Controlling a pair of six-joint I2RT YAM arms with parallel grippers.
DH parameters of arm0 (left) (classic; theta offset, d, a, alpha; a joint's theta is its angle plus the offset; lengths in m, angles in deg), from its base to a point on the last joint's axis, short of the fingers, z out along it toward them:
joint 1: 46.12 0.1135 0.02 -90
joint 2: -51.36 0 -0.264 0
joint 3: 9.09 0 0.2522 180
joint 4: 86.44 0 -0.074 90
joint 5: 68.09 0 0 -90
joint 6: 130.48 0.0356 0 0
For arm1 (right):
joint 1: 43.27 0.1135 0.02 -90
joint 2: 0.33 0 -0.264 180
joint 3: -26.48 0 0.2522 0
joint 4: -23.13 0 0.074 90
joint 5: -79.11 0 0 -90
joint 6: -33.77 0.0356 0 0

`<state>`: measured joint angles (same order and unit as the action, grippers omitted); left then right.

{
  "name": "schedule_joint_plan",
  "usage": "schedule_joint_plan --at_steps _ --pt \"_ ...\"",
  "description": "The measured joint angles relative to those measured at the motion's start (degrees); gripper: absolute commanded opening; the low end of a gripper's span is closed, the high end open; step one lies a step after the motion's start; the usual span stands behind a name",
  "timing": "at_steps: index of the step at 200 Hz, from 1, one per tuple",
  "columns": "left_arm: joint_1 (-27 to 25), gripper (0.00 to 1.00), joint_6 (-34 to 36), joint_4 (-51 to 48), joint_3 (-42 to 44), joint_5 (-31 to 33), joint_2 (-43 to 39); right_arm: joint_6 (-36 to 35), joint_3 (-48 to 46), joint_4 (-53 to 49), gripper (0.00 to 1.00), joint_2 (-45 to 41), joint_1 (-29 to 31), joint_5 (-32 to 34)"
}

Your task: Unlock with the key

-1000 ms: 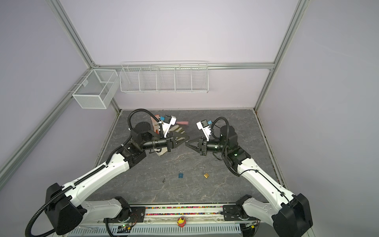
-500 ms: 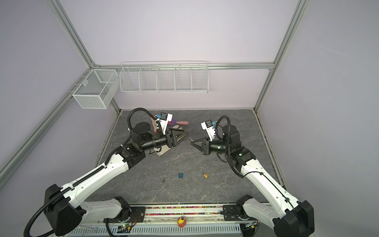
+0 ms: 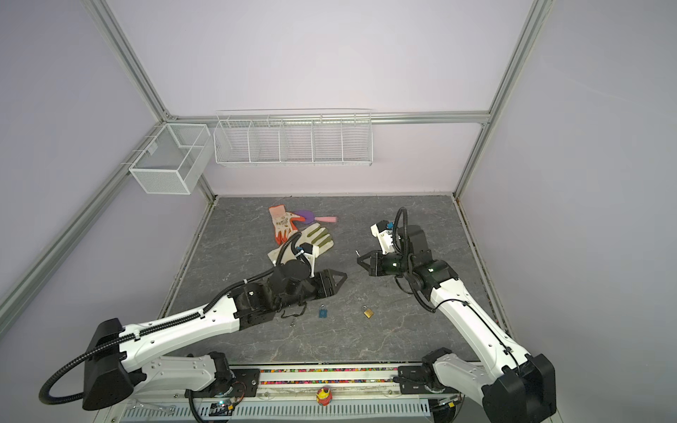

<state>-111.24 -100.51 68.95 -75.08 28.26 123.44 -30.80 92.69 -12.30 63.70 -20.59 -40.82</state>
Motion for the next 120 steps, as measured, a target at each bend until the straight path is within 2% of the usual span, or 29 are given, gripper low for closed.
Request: schedule_joint_plan --at_steps 53,120 --pt "-7.1 0.54 -10.1 -5.6 -3.5 3.4 12.6 0.1 -2.9 0.9 0.06 1.0 -3.8 1.3" --pt "-8.4 0.55 -13.8 -5.7 -11.5 -0.1 28.4 0.2 -3.7 0.9 0.06 1.7 -7.5 3.0"
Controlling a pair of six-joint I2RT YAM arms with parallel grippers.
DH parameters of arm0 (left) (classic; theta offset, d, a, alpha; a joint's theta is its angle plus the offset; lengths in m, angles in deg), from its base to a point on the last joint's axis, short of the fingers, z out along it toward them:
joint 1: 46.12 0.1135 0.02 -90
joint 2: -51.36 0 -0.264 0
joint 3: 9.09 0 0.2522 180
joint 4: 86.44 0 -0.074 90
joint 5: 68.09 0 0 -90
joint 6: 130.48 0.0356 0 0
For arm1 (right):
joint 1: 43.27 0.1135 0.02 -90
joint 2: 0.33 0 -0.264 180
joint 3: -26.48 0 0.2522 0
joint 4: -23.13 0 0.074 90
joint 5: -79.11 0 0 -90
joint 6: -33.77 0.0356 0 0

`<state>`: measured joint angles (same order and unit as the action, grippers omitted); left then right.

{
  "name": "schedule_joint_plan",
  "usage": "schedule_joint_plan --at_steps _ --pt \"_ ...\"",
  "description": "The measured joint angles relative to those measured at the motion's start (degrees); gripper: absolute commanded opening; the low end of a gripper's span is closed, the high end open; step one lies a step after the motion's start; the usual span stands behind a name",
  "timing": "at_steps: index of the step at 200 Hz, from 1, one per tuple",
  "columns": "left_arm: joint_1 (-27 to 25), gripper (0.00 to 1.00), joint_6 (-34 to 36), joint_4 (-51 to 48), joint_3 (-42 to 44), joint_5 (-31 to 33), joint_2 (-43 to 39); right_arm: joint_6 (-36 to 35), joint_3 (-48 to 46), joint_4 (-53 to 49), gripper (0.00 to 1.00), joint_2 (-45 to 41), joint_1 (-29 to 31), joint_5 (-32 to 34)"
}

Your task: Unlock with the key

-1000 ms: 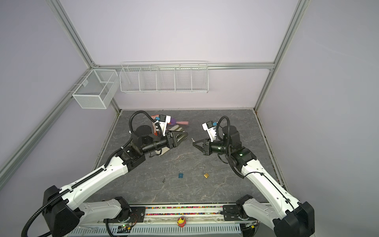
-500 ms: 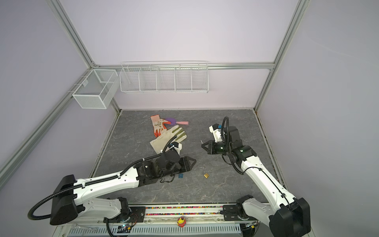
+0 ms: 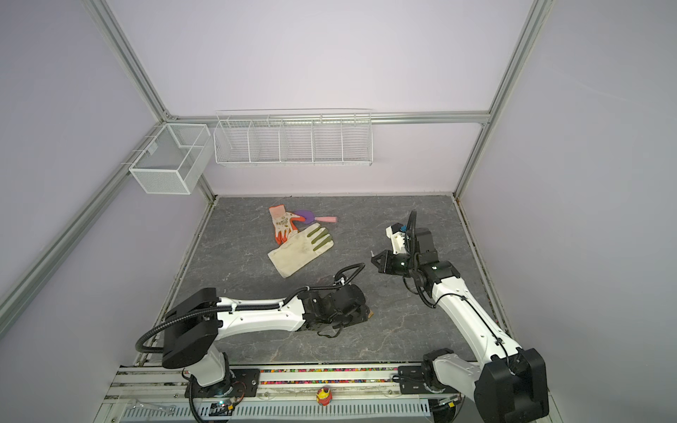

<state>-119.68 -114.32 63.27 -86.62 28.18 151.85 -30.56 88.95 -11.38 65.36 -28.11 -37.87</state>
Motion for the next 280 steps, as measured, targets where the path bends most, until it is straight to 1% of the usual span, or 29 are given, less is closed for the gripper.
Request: schedule_joint_plan --at_steps 55,94,149,173,205,249,280 --pt "0.4 0.56 0.6 -0.7 -5.6 -2.3 5.7 0.0 0.0 0.0 0.06 0.0 -2.7 -0.4" --pt "1.2 0.56 1.9 -4.3 -9.5 -2.9 9.1 0.4 0.0 0.0 0.06 0.0 -6.3 -2.4" --pt "1.6 0.55 2.8 -9.1 -13.3 -3.3 13.1 0.7 -0.1 0.0 0.06 0.0 -7.9 -4.3" --pt "1.9 0.55 3.7 -9.3 -14.1 -3.5 14.5 0.7 -0.2 0.1 0.06 0.0 -8.8 -4.9" --pt "2.2 0.54 5.4 -10.4 -17.7 -3.6 16.1 0.9 -1.1 0.6 0.06 0.0 -9.9 -5.7" --pt "2.3 0.54 6.8 -12.1 -18.5 -3.1 16.6 0.9 -2.4 1.3 0.06 0.0 -11.8 -7.3" --pt "2.6 0.53 8.9 -15.3 -22.6 -3.1 19.5 1.2 -3.3 1.8 0.06 0.0 -12.9 -8.3"
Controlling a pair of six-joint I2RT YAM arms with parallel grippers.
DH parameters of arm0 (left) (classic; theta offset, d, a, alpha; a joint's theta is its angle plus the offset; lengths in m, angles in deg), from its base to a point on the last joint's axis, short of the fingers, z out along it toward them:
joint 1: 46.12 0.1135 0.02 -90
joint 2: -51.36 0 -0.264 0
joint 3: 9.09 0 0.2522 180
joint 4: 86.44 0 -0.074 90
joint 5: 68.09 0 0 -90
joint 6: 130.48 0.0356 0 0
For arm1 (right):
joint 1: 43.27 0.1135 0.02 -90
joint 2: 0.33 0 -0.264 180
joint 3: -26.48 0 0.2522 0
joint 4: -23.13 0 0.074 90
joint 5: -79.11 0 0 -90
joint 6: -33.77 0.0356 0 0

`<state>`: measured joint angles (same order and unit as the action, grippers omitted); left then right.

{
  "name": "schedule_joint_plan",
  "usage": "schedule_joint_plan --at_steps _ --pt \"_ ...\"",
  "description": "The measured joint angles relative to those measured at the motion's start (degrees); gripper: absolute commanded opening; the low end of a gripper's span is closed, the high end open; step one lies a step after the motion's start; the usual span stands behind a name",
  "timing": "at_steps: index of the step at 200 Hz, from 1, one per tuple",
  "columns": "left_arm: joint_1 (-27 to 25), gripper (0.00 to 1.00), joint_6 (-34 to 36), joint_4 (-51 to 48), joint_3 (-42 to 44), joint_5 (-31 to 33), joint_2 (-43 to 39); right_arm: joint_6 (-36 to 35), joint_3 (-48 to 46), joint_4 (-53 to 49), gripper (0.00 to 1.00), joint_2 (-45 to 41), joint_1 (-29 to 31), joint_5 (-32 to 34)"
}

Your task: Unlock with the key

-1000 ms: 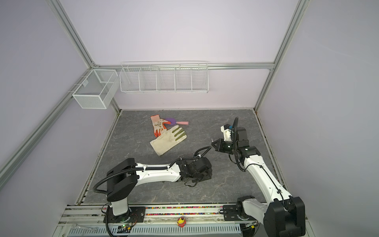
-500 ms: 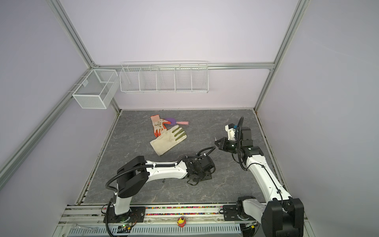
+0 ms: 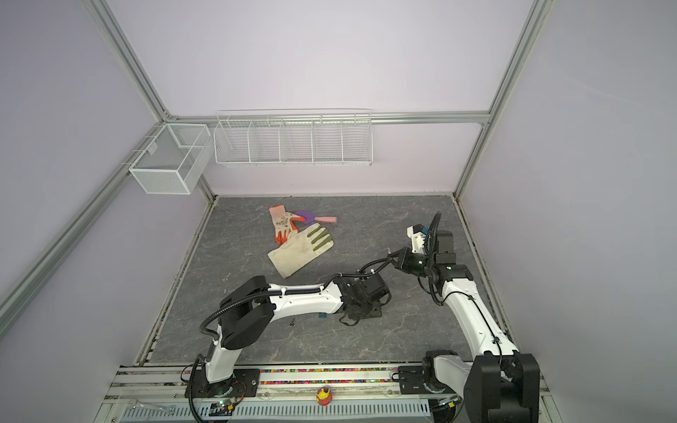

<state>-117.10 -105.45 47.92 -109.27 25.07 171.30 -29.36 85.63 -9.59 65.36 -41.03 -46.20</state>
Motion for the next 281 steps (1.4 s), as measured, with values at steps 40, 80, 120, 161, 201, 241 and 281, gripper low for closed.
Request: schedule_joint_plan --at_steps 40,80,120,161,201,241,281 --pt "0.1 0.54 1.4 -4.0 -3.6 0.0 1.3 1.2 -0.5 1.2 0.06 0.0 -1.5 -1.2" --pt "0.1 0.55 2.3 -6.4 -6.0 0.5 3.1 1.9 -0.6 2.2 0.06 0.0 -2.2 -2.1" --pt "0.0 0.56 4.3 -10.4 -8.5 1.6 4.1 2.3 -0.9 2.5 0.06 0.0 -3.2 -2.5" --pt "-0.3 0.58 7.2 -14.7 -13.9 2.4 6.6 2.9 -1.0 2.6 0.06 0.0 -3.7 -3.0" --pt "-0.4 0.58 8.9 -17.3 -16.5 2.6 8.7 3.1 -1.0 2.8 0.06 0.0 -4.5 -3.1" --pt "-0.4 0.59 9.3 -19.9 -16.9 3.6 8.8 3.2 -1.0 2.9 0.06 0.0 -5.6 -3.3" --pt "-0.7 0.6 10.7 -22.8 -21.1 3.7 11.4 3.2 -1.0 3.0 0.06 0.0 -6.3 -3.3"
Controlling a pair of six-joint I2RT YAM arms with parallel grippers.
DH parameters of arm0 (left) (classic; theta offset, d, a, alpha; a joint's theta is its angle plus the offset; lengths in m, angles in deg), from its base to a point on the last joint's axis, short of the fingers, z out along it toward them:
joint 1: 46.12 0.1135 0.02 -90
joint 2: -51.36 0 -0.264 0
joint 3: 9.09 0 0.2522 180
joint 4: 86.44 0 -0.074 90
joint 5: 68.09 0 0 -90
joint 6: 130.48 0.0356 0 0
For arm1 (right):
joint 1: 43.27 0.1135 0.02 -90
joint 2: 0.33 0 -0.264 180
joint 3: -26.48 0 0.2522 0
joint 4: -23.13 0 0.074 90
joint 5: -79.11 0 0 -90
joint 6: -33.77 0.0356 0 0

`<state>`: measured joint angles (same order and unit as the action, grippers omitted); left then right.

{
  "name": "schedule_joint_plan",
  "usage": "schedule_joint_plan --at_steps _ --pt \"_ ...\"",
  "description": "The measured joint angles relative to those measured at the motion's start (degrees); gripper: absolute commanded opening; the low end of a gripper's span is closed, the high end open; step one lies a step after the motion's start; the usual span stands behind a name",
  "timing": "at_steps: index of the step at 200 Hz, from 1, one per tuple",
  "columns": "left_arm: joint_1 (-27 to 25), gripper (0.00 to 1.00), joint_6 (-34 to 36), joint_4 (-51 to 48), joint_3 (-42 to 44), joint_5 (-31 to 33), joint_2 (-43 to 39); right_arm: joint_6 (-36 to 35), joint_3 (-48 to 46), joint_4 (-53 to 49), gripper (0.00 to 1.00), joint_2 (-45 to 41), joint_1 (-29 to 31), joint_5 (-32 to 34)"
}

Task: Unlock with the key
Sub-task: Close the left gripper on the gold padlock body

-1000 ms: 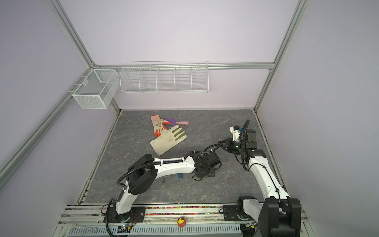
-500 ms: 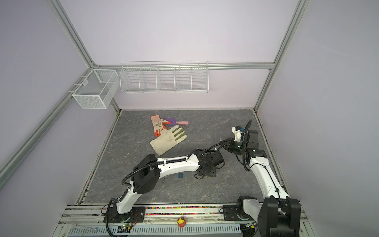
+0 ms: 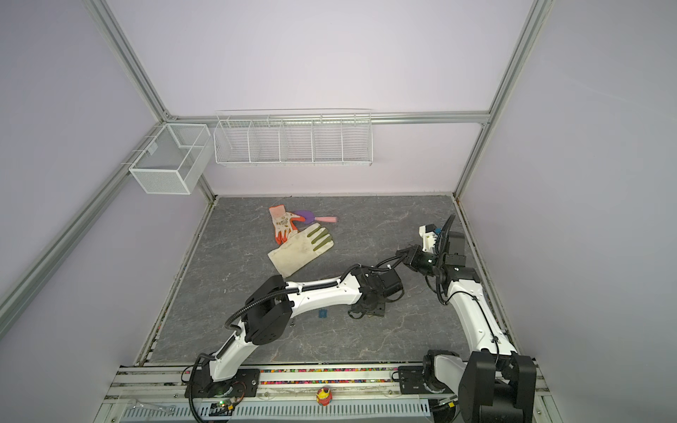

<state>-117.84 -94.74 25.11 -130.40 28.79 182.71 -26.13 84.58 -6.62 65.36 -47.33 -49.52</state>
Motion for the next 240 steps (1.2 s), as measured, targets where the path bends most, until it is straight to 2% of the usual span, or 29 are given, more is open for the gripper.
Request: schedule_joint_plan --at_steps 88,128,180,240 --pt "-0.4 0.6 1.0 -2.6 -1.1 0.1 0.9 0.1 0.0 0.0 0.06 0.0 -0.1 0.0" --pt "-0.3 0.54 0.8 -1.9 1.2 0.4 -0.4 0.1 0.0 0.0 0.06 0.4 -0.1 0.0" --pt "-0.3 0.52 1.0 -1.5 5.6 0.5 -3.0 0.1 0.0 0.0 0.06 0.5 -0.1 0.0" --pt "-0.2 0.48 2.6 -1.5 4.6 -0.6 -3.0 0.4 0.0 0.3 0.06 0.8 -0.1 -0.1"
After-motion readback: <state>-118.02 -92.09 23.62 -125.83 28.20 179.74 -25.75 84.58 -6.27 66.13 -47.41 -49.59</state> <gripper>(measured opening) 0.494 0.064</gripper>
